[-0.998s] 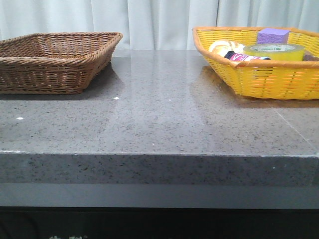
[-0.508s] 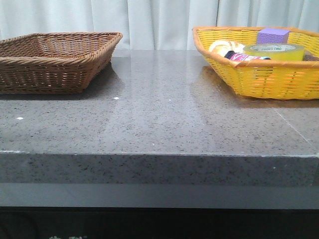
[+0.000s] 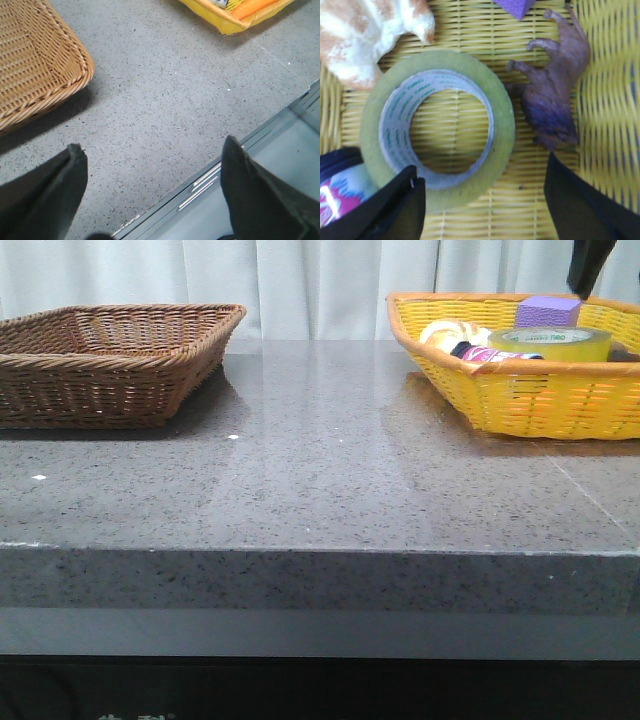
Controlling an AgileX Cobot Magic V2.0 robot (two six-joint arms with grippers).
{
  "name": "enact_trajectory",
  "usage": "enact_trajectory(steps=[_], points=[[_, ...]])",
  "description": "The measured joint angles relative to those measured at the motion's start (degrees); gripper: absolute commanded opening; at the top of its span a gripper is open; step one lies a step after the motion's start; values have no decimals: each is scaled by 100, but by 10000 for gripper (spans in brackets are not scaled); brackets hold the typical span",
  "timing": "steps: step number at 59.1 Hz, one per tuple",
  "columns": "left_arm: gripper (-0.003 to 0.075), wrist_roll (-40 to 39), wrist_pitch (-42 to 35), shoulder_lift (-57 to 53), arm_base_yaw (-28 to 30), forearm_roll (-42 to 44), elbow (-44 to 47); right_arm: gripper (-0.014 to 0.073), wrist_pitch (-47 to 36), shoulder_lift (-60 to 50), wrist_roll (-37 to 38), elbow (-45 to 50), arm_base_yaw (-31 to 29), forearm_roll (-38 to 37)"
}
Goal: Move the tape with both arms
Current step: 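Lower the right gripper into the tape roll's hole and grasp it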
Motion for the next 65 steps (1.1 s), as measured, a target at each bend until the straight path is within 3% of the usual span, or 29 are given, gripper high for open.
enact_trajectory(steps=[21, 27, 36, 39, 65], points=[[546, 0, 9, 0, 0, 0, 0, 510, -26, 961, 0, -607, 0, 0], [546, 0, 9, 0, 0, 0, 0, 411, -36, 1104, 0, -657, 0, 0], [546, 0, 9, 0, 0, 0, 0, 192, -36, 1177, 0, -657, 0, -25], [546, 0, 9, 0, 0, 0, 0, 162, -48, 1177, 8, -657, 0, -25], [546, 0, 13, 0, 0, 0, 0, 143, 220, 568, -18, -657, -9, -37]])
